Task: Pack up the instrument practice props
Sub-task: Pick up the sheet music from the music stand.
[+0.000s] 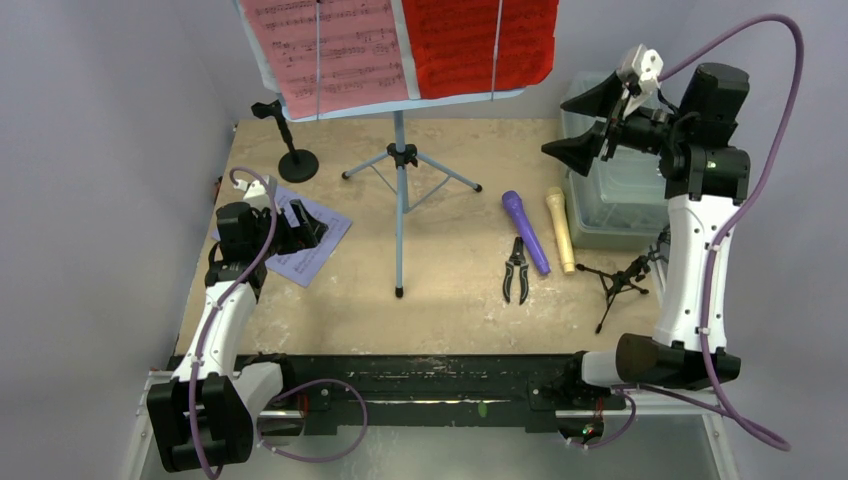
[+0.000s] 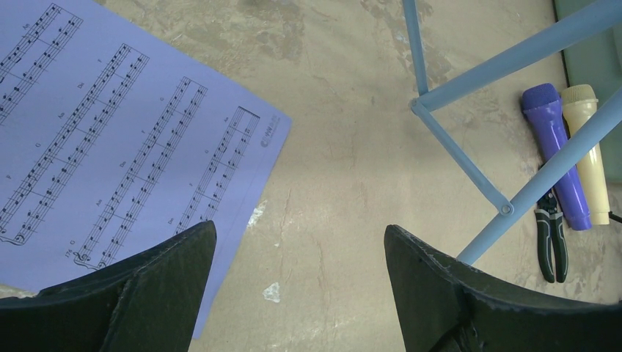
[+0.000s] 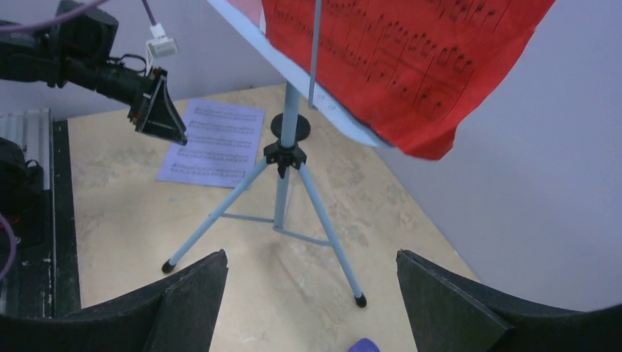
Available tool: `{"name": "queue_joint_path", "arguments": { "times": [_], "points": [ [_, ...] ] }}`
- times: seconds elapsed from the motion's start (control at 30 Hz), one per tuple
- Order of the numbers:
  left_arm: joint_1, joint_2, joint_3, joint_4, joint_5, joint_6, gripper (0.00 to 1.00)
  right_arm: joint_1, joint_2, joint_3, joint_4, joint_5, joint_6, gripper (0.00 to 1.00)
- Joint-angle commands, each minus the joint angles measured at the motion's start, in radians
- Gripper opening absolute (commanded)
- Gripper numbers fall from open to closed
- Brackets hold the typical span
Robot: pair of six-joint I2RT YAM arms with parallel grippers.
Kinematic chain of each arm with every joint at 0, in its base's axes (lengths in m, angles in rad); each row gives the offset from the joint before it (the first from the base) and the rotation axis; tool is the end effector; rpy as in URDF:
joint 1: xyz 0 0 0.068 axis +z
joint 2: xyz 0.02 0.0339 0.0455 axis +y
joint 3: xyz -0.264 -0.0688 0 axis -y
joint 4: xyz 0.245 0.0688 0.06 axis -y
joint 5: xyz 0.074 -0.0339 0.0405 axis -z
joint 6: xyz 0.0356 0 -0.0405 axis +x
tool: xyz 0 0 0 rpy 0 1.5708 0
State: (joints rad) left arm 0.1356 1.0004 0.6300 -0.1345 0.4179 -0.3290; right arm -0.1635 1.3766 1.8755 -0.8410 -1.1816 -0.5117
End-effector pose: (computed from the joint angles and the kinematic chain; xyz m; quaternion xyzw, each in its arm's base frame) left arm 0.2207 0.0155 0.2514 -0.0914 0.8442 -0.2258 0.4775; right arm 0.2401 -0.0062 0.5131 -0.4338 0.6128 0.2709 0.6025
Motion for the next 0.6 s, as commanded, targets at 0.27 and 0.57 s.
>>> {"name": "queue_joint_path", "arguments": {
  "times": [0.27, 0.57],
  "points": [
    [-0.003, -0.003, 0.022, 0.044, 0.010, 0.015, 0.84, 0.004, 0.080, 0.112, 0.699, -0.091, 0.802, 0.88],
    [-0.002, -0.005, 0.022, 0.042, 0.006, 0.015, 0.84, 0.004, 0.172, 0.175, 1.004, -0.039, 1.129, 0.88]
  ]
}}
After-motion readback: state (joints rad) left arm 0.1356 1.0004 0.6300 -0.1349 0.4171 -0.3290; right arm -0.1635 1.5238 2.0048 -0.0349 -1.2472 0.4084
